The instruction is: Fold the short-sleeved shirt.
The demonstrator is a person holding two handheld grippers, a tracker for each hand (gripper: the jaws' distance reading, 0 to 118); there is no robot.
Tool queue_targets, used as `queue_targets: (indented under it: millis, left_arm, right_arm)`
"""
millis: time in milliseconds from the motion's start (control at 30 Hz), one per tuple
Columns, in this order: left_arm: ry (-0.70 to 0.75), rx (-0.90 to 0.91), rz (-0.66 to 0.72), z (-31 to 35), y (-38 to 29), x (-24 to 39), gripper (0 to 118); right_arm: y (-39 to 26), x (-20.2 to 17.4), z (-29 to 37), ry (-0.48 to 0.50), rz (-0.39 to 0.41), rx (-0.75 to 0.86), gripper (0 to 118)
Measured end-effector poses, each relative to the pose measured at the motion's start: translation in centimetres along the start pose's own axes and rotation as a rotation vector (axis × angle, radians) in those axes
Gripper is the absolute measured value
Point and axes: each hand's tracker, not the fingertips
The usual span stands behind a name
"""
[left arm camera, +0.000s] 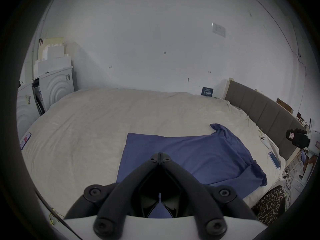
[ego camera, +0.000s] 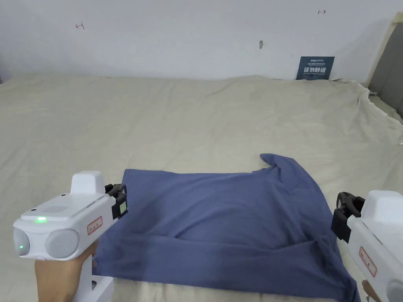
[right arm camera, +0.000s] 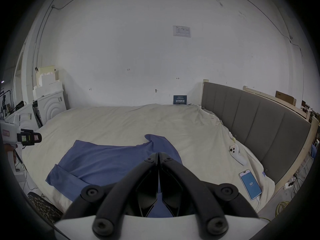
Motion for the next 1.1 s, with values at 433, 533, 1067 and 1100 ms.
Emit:
queue_targets:
  millis: [433,533,1067,1100]
  left_arm:
    - [0.037,-0.184,0.096,-17.2,6.9,-5.2,25]
    - [0.066,-0.262,0.075,-21.7,7.5,-5.6,59]
    - [0.199,-0.537,0.026,-34.1,3.2,-6.8,40]
    - [0.203,-0.528,0.008,-33.9,3.2,-6.6,22]
  right_arm:
    - [2.1,0.1,-10.5,0.033,-0.007,-0.053,0]
    - [2.6,-0.2,-13.0,0.036,-0.002,-0.058,0]
    - [2.0,-0.7,-21.1,0.069,0.028,-0.141,0]
    - [1.9,-0.6,-21.3,0.068,0.029,-0.146,0]
